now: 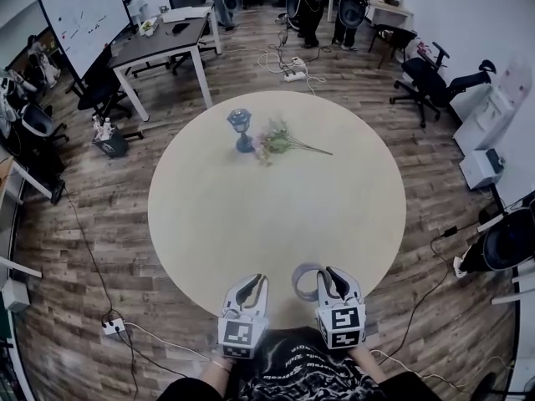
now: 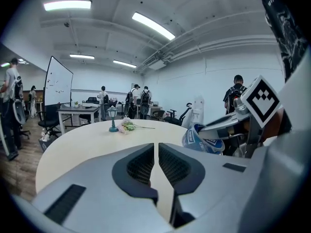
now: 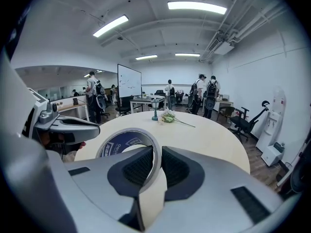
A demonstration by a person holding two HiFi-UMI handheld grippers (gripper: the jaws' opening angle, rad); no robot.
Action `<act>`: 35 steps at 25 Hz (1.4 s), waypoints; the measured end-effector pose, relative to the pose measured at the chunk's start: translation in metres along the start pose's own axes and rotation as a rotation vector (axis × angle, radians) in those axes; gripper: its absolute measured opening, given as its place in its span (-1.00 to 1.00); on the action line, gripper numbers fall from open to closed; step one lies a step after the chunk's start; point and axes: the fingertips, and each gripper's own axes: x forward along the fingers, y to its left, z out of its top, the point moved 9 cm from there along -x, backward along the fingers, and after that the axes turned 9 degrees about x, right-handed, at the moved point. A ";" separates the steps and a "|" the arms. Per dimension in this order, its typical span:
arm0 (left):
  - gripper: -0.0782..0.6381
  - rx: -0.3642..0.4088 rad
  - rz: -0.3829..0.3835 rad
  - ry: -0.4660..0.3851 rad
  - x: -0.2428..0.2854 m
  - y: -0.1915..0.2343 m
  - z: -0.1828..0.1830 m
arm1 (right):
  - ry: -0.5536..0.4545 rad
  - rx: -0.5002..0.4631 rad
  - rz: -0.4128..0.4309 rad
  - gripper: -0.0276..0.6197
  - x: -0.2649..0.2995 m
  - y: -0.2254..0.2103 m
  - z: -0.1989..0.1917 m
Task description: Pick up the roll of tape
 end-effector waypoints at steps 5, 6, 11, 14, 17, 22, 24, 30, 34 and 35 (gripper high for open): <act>-0.72 -0.017 -0.003 -0.004 0.005 0.001 0.001 | -0.002 0.001 0.013 -0.72 0.006 -0.001 0.004; -0.72 -0.028 -0.006 -0.009 0.004 0.000 0.002 | 0.001 0.000 0.019 -0.72 0.007 -0.002 0.005; -0.72 -0.021 0.001 -0.002 0.007 0.007 0.000 | -0.003 -0.018 0.043 -0.72 0.013 0.000 0.008; -0.72 -0.026 -0.001 0.009 0.008 0.006 0.000 | 0.012 -0.039 0.059 -0.72 0.018 0.002 0.005; -0.72 -0.013 -0.001 0.016 0.009 0.006 -0.001 | 0.017 -0.030 0.062 -0.72 0.019 0.003 0.005; -0.72 -0.007 0.007 0.035 0.013 0.006 -0.002 | 0.031 -0.048 0.084 -0.72 0.023 0.003 0.002; -0.72 -0.009 0.005 0.039 0.014 0.006 -0.001 | 0.038 -0.051 0.082 -0.72 0.024 0.003 0.001; -0.72 -0.007 0.007 0.047 0.016 0.007 -0.002 | 0.034 -0.054 0.073 -0.72 0.025 0.001 0.003; -0.72 -0.006 0.002 0.047 0.016 0.007 -0.002 | 0.034 -0.052 0.066 -0.72 0.026 -0.001 0.004; -0.72 -0.006 0.002 0.046 0.016 0.006 -0.002 | 0.035 -0.052 0.065 -0.72 0.026 -0.001 0.004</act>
